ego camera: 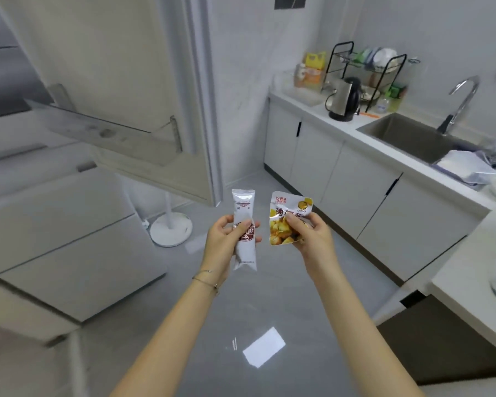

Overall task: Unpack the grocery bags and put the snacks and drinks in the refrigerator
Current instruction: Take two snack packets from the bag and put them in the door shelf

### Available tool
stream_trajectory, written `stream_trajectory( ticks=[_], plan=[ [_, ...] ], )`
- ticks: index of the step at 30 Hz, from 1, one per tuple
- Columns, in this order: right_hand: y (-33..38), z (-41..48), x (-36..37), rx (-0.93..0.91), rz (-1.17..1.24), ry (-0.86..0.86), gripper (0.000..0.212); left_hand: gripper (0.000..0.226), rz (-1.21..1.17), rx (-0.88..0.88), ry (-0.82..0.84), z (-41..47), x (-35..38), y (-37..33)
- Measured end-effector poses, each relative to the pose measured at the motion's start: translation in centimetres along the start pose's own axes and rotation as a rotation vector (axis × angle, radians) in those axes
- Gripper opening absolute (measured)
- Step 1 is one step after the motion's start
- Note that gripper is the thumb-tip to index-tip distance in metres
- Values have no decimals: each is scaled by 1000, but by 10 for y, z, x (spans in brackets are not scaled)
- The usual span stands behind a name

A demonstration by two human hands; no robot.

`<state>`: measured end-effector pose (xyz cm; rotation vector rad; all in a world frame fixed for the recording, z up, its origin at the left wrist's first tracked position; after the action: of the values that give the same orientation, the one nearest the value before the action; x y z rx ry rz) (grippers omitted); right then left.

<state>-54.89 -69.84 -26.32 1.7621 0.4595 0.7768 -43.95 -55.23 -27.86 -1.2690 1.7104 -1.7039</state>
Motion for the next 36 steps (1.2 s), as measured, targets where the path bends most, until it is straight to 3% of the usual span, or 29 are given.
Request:
stream_trajectory(
  ticks=[8, 15, 23, 29, 36],
  plan=[
    [-39, -28, 150, 6, -54, 117, 26, 18, 18, 77, -91, -18, -156, -72],
    [-24, -29, 275, -119, -108, 220, 17, 14, 79, 176, -153, -8, -253, -145],
    [26, 8, 380, -313, -172, 361, 17, 27, 45, 288, -227, 45, -302, -212],
    [57, 54, 417, -401, -167, 324, 18, 20, 36, 375, -236, 87, -322, -260],
    [84, 90, 436, -511, -303, 257, 17, 18, 331, 559, -151, 143, -322, -329]
  ],
)
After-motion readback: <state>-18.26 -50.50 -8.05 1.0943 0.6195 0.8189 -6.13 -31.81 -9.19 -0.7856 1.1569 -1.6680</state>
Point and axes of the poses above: each hand's wrist, its own z-axis towards the middle knuckle, its own x-axis out of the palm, y = z × x, the point moved 7 cm from there along z, towards the middle knuckle, and after that the axes turned 1 degree about y, right-handed, at the moved point
